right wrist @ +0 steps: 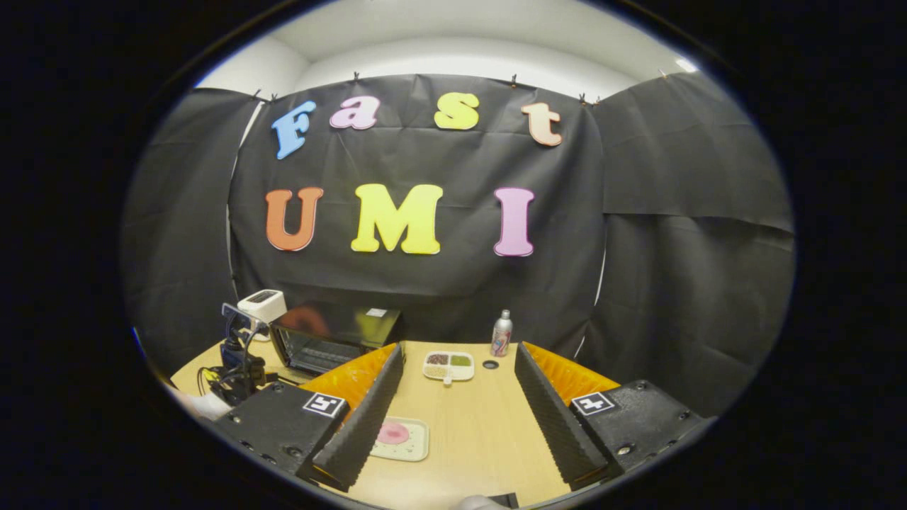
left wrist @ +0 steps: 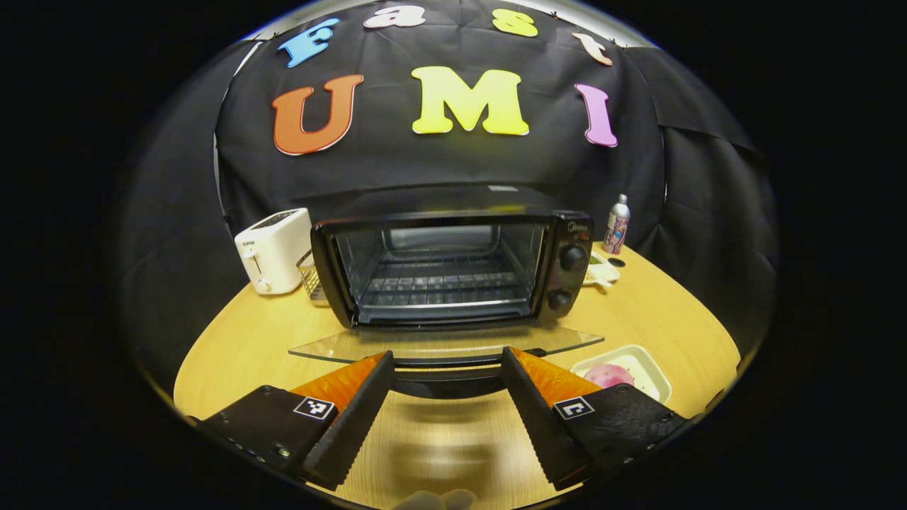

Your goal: Open the electric oven with the left hand, put the food in, and close the electric oven.

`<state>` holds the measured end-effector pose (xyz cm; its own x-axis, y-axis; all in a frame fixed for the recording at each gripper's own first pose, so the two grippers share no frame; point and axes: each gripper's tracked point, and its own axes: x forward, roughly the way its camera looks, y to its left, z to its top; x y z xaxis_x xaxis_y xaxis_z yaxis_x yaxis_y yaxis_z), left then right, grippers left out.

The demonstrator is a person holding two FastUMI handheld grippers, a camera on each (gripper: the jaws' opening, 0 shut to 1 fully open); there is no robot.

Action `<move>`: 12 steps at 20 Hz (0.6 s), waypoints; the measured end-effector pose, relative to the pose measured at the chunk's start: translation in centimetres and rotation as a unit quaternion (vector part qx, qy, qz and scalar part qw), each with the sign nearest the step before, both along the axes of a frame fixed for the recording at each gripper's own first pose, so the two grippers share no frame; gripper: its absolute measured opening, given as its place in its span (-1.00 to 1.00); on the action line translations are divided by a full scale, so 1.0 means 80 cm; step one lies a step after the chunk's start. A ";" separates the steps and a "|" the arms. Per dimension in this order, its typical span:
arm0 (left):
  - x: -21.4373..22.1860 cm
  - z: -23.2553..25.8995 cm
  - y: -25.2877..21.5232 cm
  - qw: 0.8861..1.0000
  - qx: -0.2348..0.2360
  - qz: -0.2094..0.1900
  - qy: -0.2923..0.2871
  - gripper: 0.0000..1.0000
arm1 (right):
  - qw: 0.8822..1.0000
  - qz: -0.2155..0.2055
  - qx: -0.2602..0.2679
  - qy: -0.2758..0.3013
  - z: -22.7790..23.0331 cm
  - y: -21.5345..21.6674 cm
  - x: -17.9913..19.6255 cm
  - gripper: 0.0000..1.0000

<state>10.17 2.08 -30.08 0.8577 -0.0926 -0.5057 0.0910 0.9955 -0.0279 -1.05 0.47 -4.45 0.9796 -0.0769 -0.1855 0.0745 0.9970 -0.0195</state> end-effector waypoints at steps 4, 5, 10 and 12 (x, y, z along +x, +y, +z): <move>-0.022 -0.044 -0.001 0.999 -0.005 0.006 0.040 0.91 | 1.000 -0.008 0.001 0.009 -0.008 -0.006 -0.008 0.93; -0.024 -0.053 -0.002 0.999 -0.007 0.007 0.047 0.91 | 1.000 -0.010 0.002 0.010 -0.010 -0.007 -0.010 0.93; -0.032 -0.092 -0.003 0.995 -0.015 0.012 0.095 0.92 | 0.999 -0.017 -0.002 0.028 -0.027 -0.011 -0.019 0.94; -0.031 -0.092 -0.003 0.996 -0.011 0.010 0.088 0.92 | 0.999 -0.020 -0.004 0.034 -0.034 -0.013 -0.022 0.93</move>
<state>7.65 1.83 -37.41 0.7575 -0.0897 -0.6466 0.0631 0.9959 -0.0642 -2.79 -0.55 -7.13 0.9612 -0.1166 -0.2499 0.1116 0.9932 -0.0342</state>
